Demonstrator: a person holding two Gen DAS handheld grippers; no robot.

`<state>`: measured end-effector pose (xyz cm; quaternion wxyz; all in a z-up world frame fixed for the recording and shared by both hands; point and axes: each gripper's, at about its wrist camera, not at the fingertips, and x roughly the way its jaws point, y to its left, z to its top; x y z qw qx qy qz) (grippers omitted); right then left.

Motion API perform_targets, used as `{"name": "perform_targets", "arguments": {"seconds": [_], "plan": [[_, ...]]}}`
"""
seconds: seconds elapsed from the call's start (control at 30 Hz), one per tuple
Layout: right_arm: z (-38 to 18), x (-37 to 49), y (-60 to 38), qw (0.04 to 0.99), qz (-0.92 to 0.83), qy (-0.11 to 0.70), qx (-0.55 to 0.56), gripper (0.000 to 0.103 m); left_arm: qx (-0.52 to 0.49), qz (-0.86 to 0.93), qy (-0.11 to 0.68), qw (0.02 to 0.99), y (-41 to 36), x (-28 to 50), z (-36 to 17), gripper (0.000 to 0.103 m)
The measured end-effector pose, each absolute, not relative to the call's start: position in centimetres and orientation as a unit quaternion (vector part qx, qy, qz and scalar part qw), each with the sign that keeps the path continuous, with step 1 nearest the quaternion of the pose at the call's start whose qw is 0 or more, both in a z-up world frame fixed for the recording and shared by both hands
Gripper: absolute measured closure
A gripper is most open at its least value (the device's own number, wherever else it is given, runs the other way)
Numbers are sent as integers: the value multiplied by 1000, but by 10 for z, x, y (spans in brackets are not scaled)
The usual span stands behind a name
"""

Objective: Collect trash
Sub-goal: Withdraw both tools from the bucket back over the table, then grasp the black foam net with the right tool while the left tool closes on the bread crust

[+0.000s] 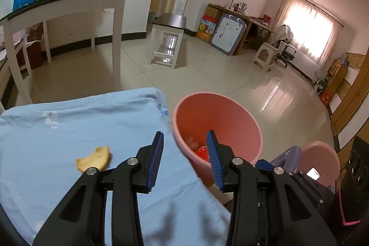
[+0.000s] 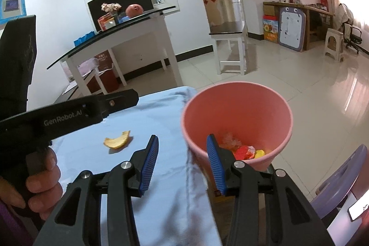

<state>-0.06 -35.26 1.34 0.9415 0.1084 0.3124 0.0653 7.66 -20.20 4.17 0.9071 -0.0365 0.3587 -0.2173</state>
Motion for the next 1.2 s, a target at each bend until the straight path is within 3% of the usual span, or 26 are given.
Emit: {"name": "perform_targets", "arguments": {"seconds": [0.5, 0.8, 1.2], "plan": [[7, -20, -263, 919, 181, 340, 84, 60, 1, -159, 322, 933, -82, 42, 57, 64], [-18, -23, -198, 884, 261, 387, 33, 60, -12, -106, 341, 934, -13, 32, 40, 64], [-50, -10, -174, 846, 269, 460, 17, 60, -25, -100, 358, 928, 19, 40, 29, 64]]}}
